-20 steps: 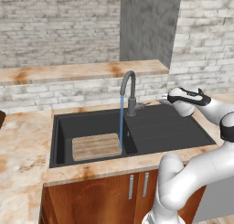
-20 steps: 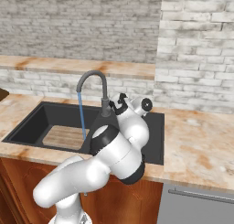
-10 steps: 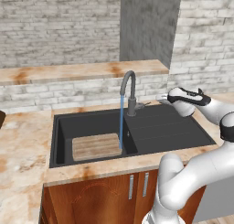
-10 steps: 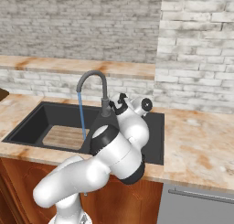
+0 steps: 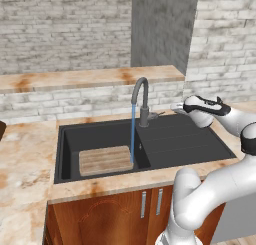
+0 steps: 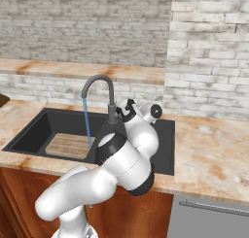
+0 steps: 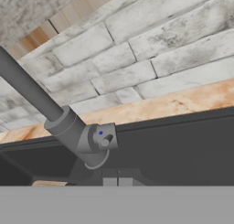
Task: Turn on the sink faucet with hot water and rinse the cutting board for ten seconds, then turn off the faucet. Push the cutting board to reach the water if necessary.
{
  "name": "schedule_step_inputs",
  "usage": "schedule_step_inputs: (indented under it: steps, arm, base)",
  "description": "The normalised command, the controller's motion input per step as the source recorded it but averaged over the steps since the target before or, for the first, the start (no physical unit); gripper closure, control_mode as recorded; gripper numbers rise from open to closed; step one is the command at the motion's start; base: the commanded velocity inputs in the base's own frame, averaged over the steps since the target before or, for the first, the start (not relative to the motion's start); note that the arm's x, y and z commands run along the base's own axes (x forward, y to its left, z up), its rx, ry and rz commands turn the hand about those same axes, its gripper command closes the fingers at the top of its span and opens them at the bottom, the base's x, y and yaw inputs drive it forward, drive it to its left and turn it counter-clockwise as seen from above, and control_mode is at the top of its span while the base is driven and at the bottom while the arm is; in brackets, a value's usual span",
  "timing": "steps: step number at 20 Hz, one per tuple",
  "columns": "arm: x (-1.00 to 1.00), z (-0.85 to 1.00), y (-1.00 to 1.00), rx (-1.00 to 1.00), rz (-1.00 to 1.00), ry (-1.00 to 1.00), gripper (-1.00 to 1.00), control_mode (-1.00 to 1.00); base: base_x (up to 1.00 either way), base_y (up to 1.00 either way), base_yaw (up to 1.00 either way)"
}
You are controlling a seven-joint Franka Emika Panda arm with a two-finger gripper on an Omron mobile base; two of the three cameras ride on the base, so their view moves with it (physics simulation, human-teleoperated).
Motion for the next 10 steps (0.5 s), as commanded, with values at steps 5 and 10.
schedule_step_inputs:
  steps: [5, 10]
  arm:
    - [0.0, 0.0, 0.0, 0.0, 0.0, 0.0, 1.0, -1.0]
    - [0.0, 0.0, 0.0, 0.0, 0.0, 0.0, 1.0, -1.0]
  base:
    - [0.0, 0.0, 0.0]
    - [0.0, 0.0, 0.0]
